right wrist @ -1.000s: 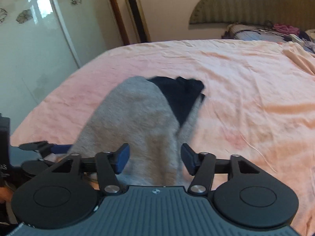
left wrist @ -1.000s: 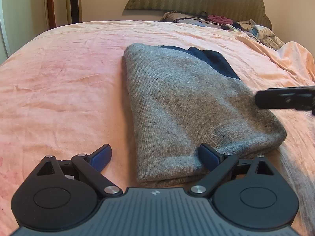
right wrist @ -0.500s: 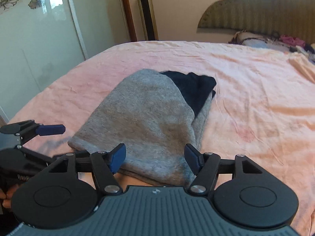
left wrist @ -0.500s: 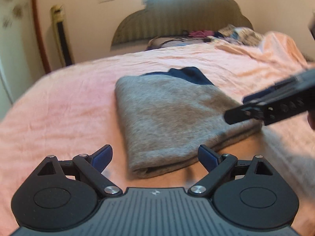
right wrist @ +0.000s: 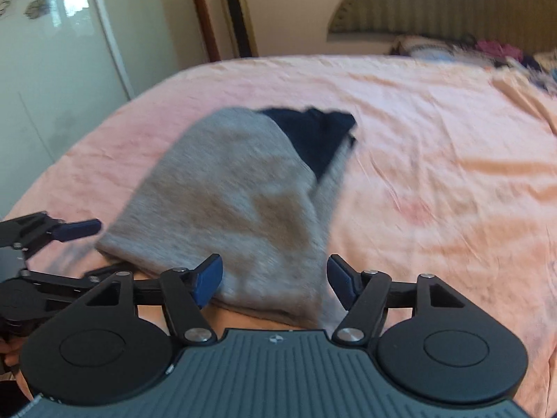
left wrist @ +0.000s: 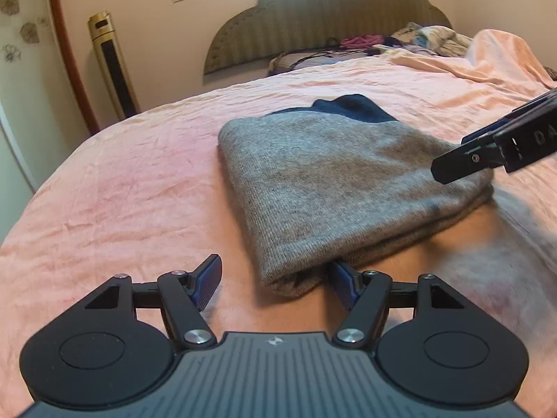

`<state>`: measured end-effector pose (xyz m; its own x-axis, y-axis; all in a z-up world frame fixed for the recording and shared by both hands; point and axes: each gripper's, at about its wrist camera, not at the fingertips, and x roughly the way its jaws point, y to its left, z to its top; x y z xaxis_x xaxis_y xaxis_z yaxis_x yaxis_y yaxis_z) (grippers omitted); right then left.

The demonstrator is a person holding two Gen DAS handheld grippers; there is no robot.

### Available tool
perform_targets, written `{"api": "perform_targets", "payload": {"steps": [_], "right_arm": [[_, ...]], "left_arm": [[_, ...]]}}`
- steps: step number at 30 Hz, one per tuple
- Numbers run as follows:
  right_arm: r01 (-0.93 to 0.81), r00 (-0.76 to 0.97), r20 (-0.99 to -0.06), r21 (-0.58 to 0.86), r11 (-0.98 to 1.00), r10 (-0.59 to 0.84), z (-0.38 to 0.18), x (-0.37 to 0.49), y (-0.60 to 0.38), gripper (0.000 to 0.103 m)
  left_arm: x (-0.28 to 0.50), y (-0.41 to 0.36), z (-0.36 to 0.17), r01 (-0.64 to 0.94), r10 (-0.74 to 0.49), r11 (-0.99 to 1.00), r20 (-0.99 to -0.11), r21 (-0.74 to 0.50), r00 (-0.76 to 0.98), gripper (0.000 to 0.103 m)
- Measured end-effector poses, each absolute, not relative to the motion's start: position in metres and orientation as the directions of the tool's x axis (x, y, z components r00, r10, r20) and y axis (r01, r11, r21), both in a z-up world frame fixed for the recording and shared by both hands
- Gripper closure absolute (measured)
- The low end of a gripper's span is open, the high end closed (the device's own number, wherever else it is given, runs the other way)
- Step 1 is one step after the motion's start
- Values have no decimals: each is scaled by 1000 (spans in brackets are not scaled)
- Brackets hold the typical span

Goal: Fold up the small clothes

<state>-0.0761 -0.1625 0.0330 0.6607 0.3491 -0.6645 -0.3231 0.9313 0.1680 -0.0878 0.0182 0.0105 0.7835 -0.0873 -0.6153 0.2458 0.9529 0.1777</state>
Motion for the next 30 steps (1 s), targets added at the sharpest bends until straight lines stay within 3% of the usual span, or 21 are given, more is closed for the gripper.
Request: {"api": "perform_targets", "payload": {"steps": [3, 7, 8, 10, 13, 17, 21, 22, 23, 24, 25, 26, 30], "right_arm": [[-377, 671, -658, 94, 921, 342, 39, -73, -139, 30], [-369, 602, -735, 90, 925, 312, 14, -55, -134, 30], [-372, 611, -719, 108, 922, 331, 13, -57, -138, 30], [-357, 607, -709, 160, 920, 359, 16, -59, -145, 30], [-295, 598, -679, 308, 904, 426, 21, -57, -168, 28], [-152, 515, -656, 563, 812, 551, 15, -34, -211, 22], [-88, 380, -578, 755, 650, 722, -10, -18, -237, 22], [-73, 368, -559, 779, 622, 743, -14, -14, -240, 23], [-61, 358, -554, 789, 611, 752, -15, -11, -240, 26], [-61, 346, -569, 780, 623, 746, -16, -8, -237, 43], [-67, 330, -601, 754, 653, 728, -17, -6, -233, 71], [-77, 311, -629, 731, 678, 713, -19, -4, -230, 79], [-165, 330, -631, 694, 701, 702, -3, -20, -229, 81]], "left_arm": [[-82, 18, 12, 234, -103, 963, -628, 130, 771, 36], [-87, 34, 24, 233, -177, 973, -633, 5, 753, 37], [-87, 40, 26, 225, -190, 974, -637, -27, 747, 37], [-81, 62, 28, 193, -274, 962, -650, -194, 709, 38], [-60, 103, 18, 96, -509, 809, -609, -580, 608, 37], [-33, 130, -17, -31, -734, 531, -478, -847, 482, 28], [-17, 123, -27, -58, -735, 528, -490, -847, 468, 40], [-13, 116, -25, -54, -722, 563, -522, -825, 454, 60], [-10, 109, -25, -52, -703, 606, -565, -794, 431, 89], [-7, 103, -26, -52, -687, 640, -601, -766, 408, 89], [-7, 104, -23, -44, -679, 651, -608, -757, 411, 90], [-9, 104, -18, -32, -676, 657, -608, -753, 417, 91], [-27, 110, 7, 53, -650, 706, -615, -707, 446, 92]]}}
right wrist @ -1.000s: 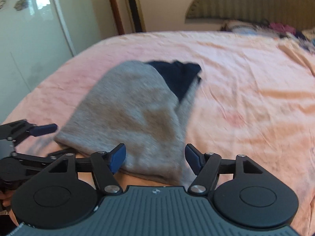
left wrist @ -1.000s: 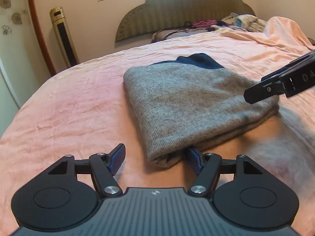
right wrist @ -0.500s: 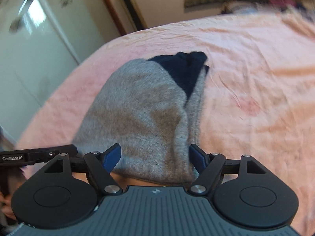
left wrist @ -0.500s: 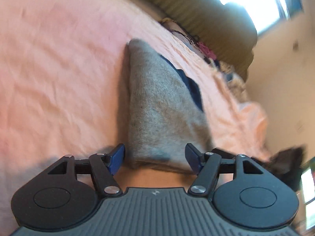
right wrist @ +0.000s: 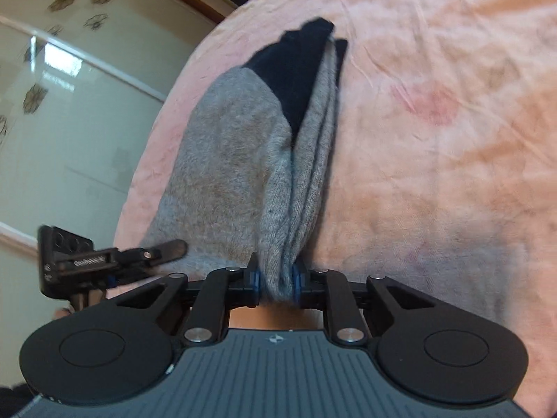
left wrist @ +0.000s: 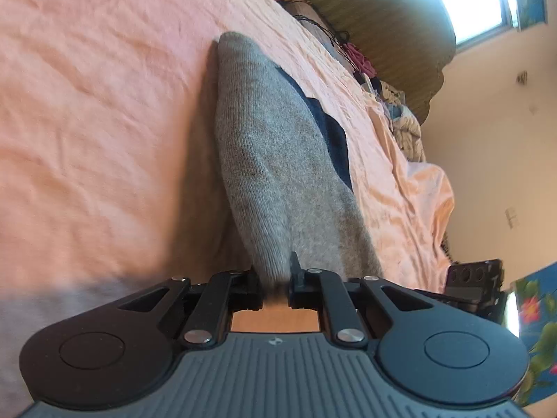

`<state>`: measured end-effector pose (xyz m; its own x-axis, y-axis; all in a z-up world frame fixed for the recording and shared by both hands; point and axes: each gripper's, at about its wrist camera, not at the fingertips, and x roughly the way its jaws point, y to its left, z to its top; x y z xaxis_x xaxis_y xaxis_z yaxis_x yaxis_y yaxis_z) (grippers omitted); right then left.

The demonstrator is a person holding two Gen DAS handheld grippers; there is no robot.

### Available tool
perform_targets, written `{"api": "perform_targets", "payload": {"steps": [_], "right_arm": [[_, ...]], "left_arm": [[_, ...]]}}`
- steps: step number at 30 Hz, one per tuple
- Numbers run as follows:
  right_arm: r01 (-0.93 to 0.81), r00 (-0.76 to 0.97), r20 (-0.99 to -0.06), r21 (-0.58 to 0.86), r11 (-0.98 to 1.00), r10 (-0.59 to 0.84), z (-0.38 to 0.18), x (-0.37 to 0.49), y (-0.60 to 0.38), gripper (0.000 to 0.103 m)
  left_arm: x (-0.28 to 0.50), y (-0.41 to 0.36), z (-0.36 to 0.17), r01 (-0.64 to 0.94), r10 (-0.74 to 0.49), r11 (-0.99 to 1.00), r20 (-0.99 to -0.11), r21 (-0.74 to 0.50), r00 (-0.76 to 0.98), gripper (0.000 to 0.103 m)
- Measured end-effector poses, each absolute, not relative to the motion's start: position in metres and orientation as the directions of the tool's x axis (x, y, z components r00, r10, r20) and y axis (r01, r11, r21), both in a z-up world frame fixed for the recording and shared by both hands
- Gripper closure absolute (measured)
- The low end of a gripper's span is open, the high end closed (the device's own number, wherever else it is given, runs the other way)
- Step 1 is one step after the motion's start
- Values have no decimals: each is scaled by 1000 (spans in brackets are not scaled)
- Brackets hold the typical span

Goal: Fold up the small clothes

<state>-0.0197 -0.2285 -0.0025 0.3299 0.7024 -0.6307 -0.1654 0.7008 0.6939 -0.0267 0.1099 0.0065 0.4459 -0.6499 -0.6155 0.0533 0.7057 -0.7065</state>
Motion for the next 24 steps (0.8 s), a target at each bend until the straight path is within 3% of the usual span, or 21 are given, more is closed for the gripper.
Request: {"api": "perform_targets", "payload": {"steps": [2, 5, 9, 10, 11, 12, 13, 16, 17, 18, 20, 21, 24], "right_arm": [[-184, 333, -633, 683, 706, 699, 1, -28, -233, 81], [-155, 355, -624, 695, 702, 697, -15, -33, -241, 86], [-144, 462, -604, 671, 728, 649, 6, -47, -246, 68], [-154, 508, -602, 641, 752, 617, 17, -52, -248, 68], [-164, 566, -593, 600, 783, 573, 32, -59, -248, 68], [-177, 605, -575, 577, 798, 550, 42, -61, -244, 64], [-199, 633, -547, 568, 798, 547, 51, -59, -236, 57], [-271, 616, -524, 560, 783, 589, 56, -40, -201, 35], [-278, 593, -553, 541, 794, 585, 48, -29, -187, 35], [-269, 569, -593, 521, 810, 570, 38, -20, -177, 37], [-252, 529, -678, 450, 857, 511, 10, -8, -163, 47], [-282, 570, -641, 435, 855, 515, 6, -12, -165, 54], [-240, 578, -623, 487, 840, 527, 11, -23, -178, 53]], "left_arm": [[-27, 110, -2, 64, -604, 760, -667, -646, 437, 92], [-33, 105, -4, 114, -567, 799, -676, -590, 471, 89], [-71, 84, 40, 240, -414, 909, -668, -341, 618, 79], [-81, 77, 48, 269, -380, 925, -640, -268, 668, 60], [-87, 68, 54, 286, -349, 937, -610, -203, 712, 23], [-89, 57, 55, 296, -320, 945, -578, -138, 751, 8], [-88, 45, 55, 311, -309, 946, -556, -93, 772, 5], [-69, 9, 42, 368, -299, 930, -605, -11, 738, 9], [-63, 5, 33, 382, -307, 924, -634, -19, 710, 24], [-56, 3, 22, 385, -311, 922, -671, -41, 673, 32], [-55, 7, 10, 387, -323, 921, -651, -48, 687, 35], [-58, 10, 11, 384, -324, 922, -652, -53, 686, 35], [-76, 25, 31, 341, -327, 935, -617, -101, 715, 35]]}}
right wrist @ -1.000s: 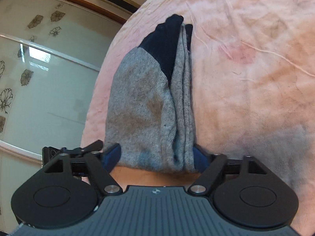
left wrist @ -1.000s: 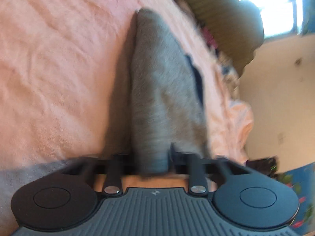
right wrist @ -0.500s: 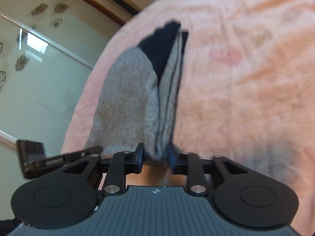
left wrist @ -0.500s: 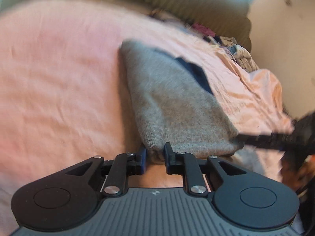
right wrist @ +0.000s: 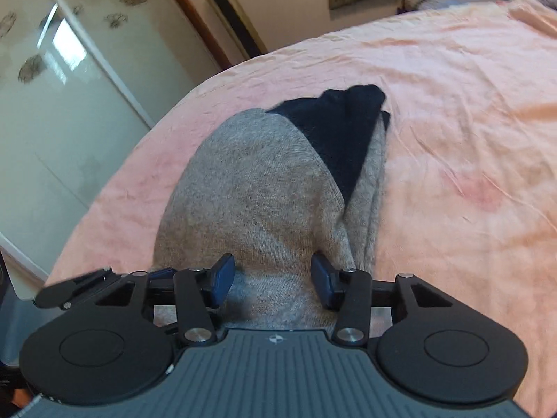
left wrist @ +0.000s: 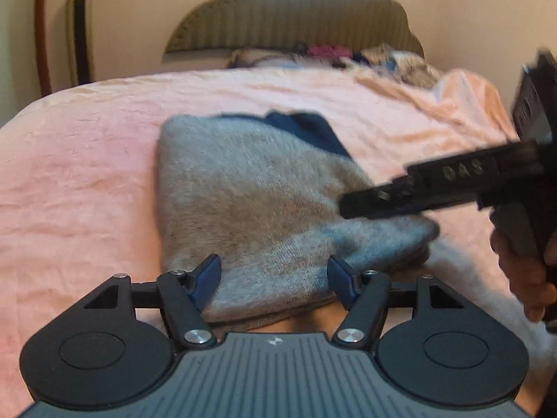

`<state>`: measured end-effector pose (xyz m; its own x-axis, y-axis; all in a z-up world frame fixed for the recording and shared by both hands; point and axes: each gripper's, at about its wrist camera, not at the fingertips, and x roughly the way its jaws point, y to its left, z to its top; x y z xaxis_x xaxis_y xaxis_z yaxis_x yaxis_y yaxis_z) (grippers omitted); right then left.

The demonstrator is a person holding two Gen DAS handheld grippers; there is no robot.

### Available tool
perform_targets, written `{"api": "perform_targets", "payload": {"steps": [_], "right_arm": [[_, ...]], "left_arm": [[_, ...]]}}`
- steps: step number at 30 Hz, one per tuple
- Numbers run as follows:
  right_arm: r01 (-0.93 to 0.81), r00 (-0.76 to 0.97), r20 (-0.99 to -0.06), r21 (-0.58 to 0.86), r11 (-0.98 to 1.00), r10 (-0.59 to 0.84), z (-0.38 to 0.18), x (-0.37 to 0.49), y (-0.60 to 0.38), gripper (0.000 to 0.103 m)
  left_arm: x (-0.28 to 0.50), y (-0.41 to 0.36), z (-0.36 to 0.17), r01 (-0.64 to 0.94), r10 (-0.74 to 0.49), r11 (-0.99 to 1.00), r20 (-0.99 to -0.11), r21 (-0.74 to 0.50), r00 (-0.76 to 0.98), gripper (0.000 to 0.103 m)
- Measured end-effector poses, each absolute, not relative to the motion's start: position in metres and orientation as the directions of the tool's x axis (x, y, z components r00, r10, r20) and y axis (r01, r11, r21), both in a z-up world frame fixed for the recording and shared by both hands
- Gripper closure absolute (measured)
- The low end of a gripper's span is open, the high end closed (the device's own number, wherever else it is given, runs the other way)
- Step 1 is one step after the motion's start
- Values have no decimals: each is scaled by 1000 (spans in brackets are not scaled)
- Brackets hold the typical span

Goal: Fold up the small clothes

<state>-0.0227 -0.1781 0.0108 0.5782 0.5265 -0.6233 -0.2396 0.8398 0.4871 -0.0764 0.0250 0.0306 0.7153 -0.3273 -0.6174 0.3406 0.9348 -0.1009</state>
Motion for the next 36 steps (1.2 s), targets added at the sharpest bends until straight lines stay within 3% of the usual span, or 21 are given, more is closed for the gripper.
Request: {"api": "perform_targets", "payload": {"steps": [2, 4, 5, 9, 11, 14, 24, 36], "right_arm": [[-216, 626, -615, 454, 865, 479, 26, -45, -185, 40], [-218, 684, -599, 376, 900, 416, 37, -73, -185, 9], [-205, 708, -598, 335, 920, 375, 38, -91, -185, 4], [-145, 689, -686, 187, 972, 235, 11, -118, -167, 3], [-112, 679, -717, 110, 988, 157, -5, -116, -152, 0], [-78, 701, -709, 30, 997, 76, -11, -116, -136, 0], [5, 679, -734, 10, 1000, 4, -9, -110, -128, 0], [24, 645, -764, 24, 999, 2, -6, -102, -130, 0]], "left_arm": [[-98, 38, 42, 283, -273, 956, -571, -75, 774, 28], [-109, 47, 41, 190, -207, 978, -568, -89, 796, 19], [-110, 49, 38, 161, -191, 982, -579, -102, 793, 19], [-98, 39, 9, 75, -110, 994, -689, -81, 716, 18], [-105, 30, 2, 76, -53, 997, -662, 6, 748, 12], [-106, 33, -1, 58, -45, 998, -662, -2, 748, 0], [-103, 35, 1, 58, -39, 998, -676, 5, 736, 0], [-92, 31, 7, 40, -27, 999, -751, 0, 659, 0]]}}
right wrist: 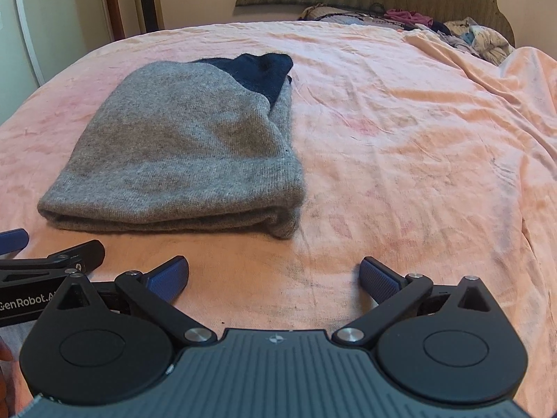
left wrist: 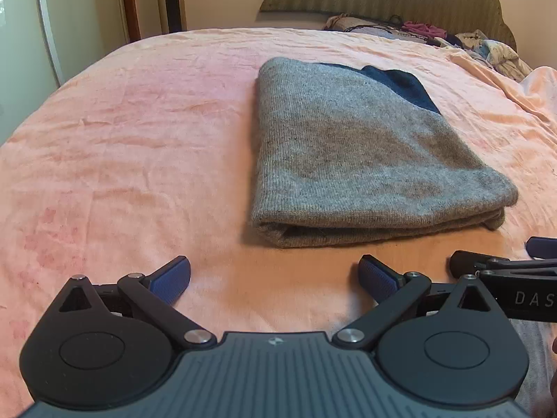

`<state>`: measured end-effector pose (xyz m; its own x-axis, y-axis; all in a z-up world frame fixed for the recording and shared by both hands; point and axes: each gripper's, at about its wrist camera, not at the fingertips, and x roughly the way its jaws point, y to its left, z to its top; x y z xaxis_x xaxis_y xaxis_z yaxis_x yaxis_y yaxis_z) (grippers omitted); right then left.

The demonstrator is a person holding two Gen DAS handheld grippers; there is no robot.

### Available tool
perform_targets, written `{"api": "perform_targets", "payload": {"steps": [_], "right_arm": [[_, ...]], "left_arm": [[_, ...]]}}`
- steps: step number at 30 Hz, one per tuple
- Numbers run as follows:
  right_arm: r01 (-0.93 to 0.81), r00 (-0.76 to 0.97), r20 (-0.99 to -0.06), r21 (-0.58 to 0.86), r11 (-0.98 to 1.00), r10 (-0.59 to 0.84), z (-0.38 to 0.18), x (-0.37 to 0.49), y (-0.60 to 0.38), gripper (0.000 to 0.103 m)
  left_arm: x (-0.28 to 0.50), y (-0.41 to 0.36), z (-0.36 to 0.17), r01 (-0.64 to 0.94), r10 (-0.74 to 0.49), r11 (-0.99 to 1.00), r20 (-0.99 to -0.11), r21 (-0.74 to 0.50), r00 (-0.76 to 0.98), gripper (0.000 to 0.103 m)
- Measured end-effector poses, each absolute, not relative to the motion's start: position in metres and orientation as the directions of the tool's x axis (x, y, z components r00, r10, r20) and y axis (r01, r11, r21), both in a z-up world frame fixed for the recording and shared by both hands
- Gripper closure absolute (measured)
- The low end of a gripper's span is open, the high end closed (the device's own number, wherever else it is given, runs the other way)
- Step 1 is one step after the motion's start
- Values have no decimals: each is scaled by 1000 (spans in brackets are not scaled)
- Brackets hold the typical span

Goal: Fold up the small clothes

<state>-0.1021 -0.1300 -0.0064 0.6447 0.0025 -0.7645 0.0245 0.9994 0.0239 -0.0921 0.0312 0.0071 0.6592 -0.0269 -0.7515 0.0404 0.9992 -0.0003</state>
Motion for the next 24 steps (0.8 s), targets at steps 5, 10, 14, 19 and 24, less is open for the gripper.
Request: {"api": "perform_targets", "payload": {"steps": [5, 10, 14, 19, 24], "right_arm": [[29, 632, -775, 28, 999, 4, -6, -100, -131, 0], [43, 616, -788, 35, 998, 2, -4, -96, -131, 0], [53, 610, -792, 37, 998, -3, -4, -94, -132, 0], [27, 601, -799, 16, 1000, -3, -5, -91, -130, 0], [25, 600, -800, 13, 1000, -5, -4, -92, -130, 0]], "left_arm": [[-89, 31, 9, 39, -28, 999, -768, -4, 640, 0], [-85, 32, 10, 31, -25, 999, -775, -7, 631, 0], [-82, 32, 11, 24, -23, 1000, -785, -10, 619, 0], [-83, 34, 10, 23, -30, 1000, -776, -20, 630, 0], [-83, 30, 9, 31, -16, 999, -766, 6, 643, 0]]}}
